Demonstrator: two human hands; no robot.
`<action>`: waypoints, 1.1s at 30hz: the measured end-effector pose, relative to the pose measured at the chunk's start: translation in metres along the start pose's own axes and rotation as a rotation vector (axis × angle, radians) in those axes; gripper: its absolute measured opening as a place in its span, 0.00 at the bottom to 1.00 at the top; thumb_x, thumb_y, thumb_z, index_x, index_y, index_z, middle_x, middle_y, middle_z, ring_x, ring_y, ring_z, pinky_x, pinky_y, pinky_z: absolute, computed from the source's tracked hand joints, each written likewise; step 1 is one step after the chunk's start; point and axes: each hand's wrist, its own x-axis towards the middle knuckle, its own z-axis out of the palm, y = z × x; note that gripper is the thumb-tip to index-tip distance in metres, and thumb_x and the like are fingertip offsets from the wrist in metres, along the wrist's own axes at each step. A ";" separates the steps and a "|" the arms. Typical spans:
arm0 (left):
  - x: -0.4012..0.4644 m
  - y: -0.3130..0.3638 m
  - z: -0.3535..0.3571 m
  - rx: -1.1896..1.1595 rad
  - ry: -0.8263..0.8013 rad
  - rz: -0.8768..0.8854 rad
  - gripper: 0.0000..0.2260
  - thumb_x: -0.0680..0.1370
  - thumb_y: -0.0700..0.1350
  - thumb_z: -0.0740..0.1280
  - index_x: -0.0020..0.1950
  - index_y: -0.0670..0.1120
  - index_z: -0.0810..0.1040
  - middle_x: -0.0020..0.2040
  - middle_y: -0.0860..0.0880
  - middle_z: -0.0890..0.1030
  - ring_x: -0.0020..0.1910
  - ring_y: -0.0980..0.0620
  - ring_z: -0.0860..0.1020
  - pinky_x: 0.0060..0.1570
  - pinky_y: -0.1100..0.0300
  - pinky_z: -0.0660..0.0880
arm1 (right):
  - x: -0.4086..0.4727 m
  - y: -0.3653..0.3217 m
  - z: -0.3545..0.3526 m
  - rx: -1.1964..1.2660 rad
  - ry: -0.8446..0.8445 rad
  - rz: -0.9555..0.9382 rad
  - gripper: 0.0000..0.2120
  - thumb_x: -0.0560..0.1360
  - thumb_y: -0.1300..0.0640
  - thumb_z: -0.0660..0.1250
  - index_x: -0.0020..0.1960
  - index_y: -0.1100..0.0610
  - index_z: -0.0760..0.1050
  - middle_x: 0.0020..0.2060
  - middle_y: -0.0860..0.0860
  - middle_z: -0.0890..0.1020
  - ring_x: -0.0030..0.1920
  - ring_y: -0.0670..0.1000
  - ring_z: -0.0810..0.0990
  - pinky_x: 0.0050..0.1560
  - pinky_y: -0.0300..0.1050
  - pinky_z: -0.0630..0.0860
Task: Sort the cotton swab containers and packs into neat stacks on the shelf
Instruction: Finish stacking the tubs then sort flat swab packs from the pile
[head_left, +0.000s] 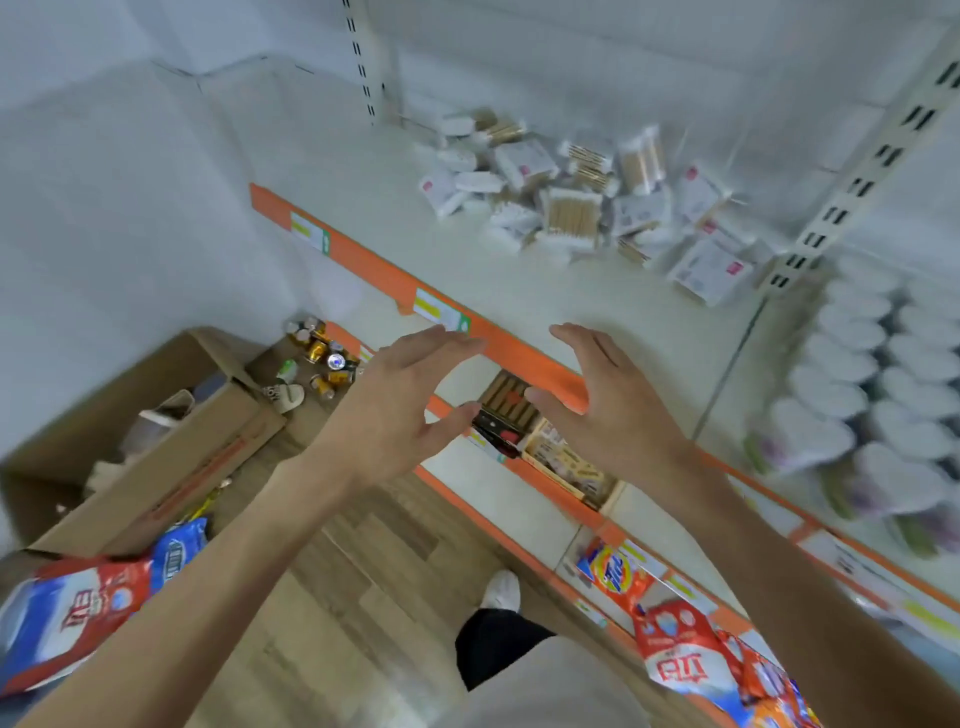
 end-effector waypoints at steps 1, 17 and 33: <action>0.011 -0.012 -0.005 -0.002 -0.005 -0.002 0.26 0.79 0.57 0.62 0.75 0.50 0.70 0.71 0.49 0.75 0.74 0.49 0.67 0.70 0.52 0.66 | 0.017 -0.002 0.003 0.017 -0.005 0.011 0.30 0.80 0.45 0.66 0.77 0.53 0.62 0.74 0.48 0.67 0.73 0.48 0.65 0.70 0.43 0.65; 0.176 -0.214 -0.027 -0.134 -0.069 -0.060 0.28 0.75 0.53 0.66 0.74 0.48 0.71 0.68 0.50 0.75 0.67 0.50 0.72 0.67 0.58 0.66 | 0.217 -0.026 0.063 -0.052 0.042 0.180 0.29 0.79 0.46 0.66 0.76 0.52 0.62 0.73 0.49 0.68 0.71 0.49 0.67 0.65 0.39 0.62; 0.350 -0.271 -0.008 -0.127 -0.004 0.415 0.20 0.71 0.38 0.73 0.62 0.50 0.80 0.58 0.50 0.82 0.57 0.46 0.80 0.52 0.51 0.79 | 0.337 -0.029 0.026 -0.217 0.199 0.688 0.25 0.81 0.57 0.66 0.76 0.56 0.64 0.71 0.56 0.70 0.69 0.58 0.71 0.65 0.49 0.69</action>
